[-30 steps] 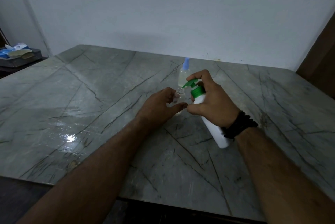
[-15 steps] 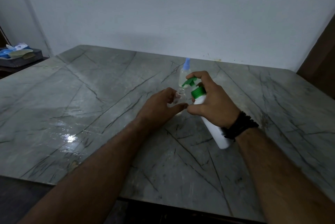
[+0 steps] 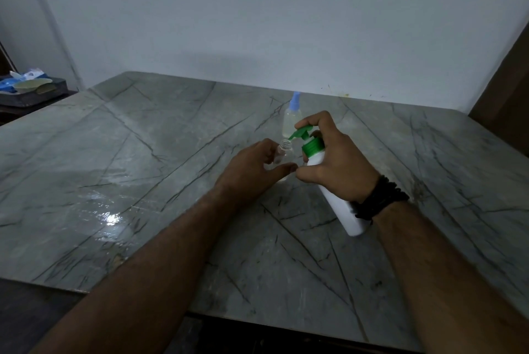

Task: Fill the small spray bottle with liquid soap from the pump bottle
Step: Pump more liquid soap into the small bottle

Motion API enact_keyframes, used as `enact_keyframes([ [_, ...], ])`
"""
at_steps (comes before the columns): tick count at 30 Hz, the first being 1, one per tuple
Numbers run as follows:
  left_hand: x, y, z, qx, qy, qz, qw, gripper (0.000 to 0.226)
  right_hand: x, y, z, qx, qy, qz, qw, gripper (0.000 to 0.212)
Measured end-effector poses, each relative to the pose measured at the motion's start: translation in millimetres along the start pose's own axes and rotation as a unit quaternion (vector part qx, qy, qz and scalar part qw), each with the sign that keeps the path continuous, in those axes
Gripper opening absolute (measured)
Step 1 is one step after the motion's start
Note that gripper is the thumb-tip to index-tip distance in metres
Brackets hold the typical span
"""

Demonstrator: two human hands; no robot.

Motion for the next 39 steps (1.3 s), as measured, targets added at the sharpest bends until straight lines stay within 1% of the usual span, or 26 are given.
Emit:
enact_keyframes([
  [6, 1.4, -2.4, -1.7, -0.002, -0.001, -0.003, 1.000, 0.037, 0.2, -0.4, 0.7, -0.001, 0.007, 0.005, 1.000, 0.073],
  [12, 2.0, -4.3, -2.3, 0.000, 0.007, -0.005, 1.000, 0.036, 0.0, -0.5, 0.5, 0.003, 0.003, -0.003, 1.000, 0.068],
  [17, 2.2, -2.9, -2.6, -0.006, 0.002, -0.005, 1.000, 0.039, 0.7, -1.5, 1.2, 0.001, 0.008, 0.005, 1.000, 0.074],
  [23, 1.7, -1.5, -1.6, -0.007, 0.002, -0.001, 1.000, 0.042, 0.3, 0.0, 0.2, 0.010, 0.000, 0.000, 1.000, 0.068],
  [29, 0.2, 0.6, 0.0, -0.007, 0.001, 0.001, 1.000, 0.041, 0.2, -1.6, 0.3, 0.003, 0.006, 0.004, 1.000, 0.073],
  [35, -0.7, 3.1, 1.3, -0.009, 0.002, 0.001, 1.000, 0.043, 0.3, 0.4, -0.1, 0.012, 0.001, -0.001, 1.000, 0.068],
  [39, -1.1, 4.2, 1.5, -0.009, 0.001, -0.002, 1.000, 0.043, 0.9, -1.0, -0.1, 0.008, 0.009, 0.003, 1.000, 0.073],
])
Point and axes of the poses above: each hand's wrist, its own z-axis away from the middle knuckle, its own x-axis out of the palm, y = z × x, the point moved 3 cm from there along -z, towards the middle knuckle, and after that the axes turned 10 degrees about -x, right-handed, at the moved point
